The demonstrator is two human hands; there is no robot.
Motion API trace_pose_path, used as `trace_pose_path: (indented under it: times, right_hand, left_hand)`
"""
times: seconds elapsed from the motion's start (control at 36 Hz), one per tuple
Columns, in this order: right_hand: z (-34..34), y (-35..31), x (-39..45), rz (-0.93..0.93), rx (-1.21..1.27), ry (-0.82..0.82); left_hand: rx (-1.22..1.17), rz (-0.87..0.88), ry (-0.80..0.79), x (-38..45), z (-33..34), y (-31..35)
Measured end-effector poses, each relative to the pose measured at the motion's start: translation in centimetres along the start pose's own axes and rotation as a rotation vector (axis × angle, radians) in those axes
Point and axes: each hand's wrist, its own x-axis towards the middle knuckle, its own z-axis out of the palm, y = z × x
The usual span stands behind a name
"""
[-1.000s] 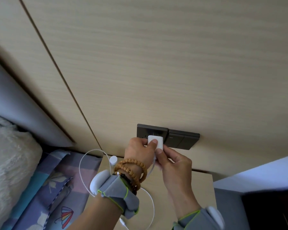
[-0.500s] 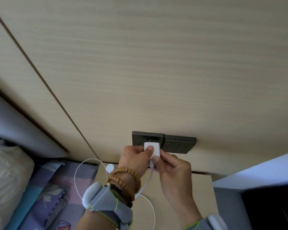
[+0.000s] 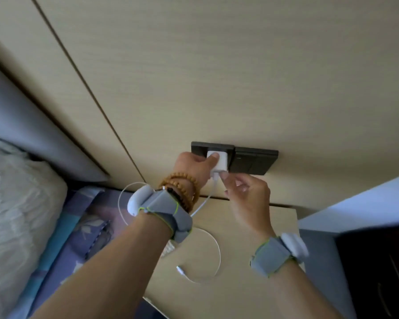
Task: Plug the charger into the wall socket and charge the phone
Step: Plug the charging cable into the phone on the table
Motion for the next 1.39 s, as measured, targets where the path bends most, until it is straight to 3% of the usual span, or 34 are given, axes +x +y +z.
trace_pose_path:
  times: [0.08, 0.14, 0.22, 0.28, 0.33, 0.42, 0.47, 0.56, 0.61, 0.72, 0.86, 1.08, 1.22, 1.39]
  right_hand:
    - [0.5, 3.2, -2.8, 0.095, -0.139, 0.025]
    - [1.3, 6.1, -6.2, 0.120, -0.328, -0.135]
    - [2.9, 9.6, -10.0, 0.164, -0.543, -0.423]
    - [4.2, 11.1, -11.0, 0.164, -0.653, -0.564]
    - [5.7, 11.9, -11.6, 0.125, -0.745, -0.689]
    - [7.5, 13.1, -12.4, 0.021, -0.841, -0.738]
    - [8.6, 14.0, -13.0, -0.018, -0.877, -0.736]
    - [9.5, 15.0, -13.4, -0.114, -0.896, -0.710]
    - [9.8, 15.2, -13.2, -0.181, -0.910, -0.697]
    - [10.3, 15.8, -14.4, -0.209, -0.914, -0.739]
    - [8.6, 15.8, -16.1, 0.001, -0.600, -0.712]
    - [4.3, 13.5, -16.9, 0.195, -0.164, -0.583]
    - [3.5, 11.6, -17.5, 0.104, -0.170, -0.614]
    - [3.3, 11.1, -17.9, 0.047, -0.213, -0.605]
  left_hand:
    - [0.303, 0.147, 0.275, -1.2, -1.3, -1.8]
    - [0.326, 0.291, 0.444, -3.8, -2.5, -4.6]
    - [0.370, 0.541, 0.453, -7.7, -3.1, -11.3]
    - [0.486, 0.601, 0.338, -9.7, -2.9, -16.7]
    - [0.643, 0.597, 0.120, -11.3, -2.6, -22.2]
    - [0.942, 0.558, -0.273, -12.9, -2.8, -28.9]
    - [1.159, 0.508, -0.431, -13.0, -2.8, -31.9]
    - [1.316, 0.431, -0.528, -12.7, -2.7, -33.7]
    - [1.370, 0.480, -0.530, -12.2, -2.6, -34.0]
    - [1.390, 0.599, -0.526, -11.4, -2.5, -34.7]
    - [1.318, 0.688, -0.541, -11.0, -3.0, -34.6]
    - [0.834, 0.434, -0.272, -10.5, -4.0, -33.4]
    - [0.736, 0.370, -0.198, -10.4, -4.2, -32.2]
    - [0.757, 0.419, -0.225, -10.6, -3.9, -31.4]
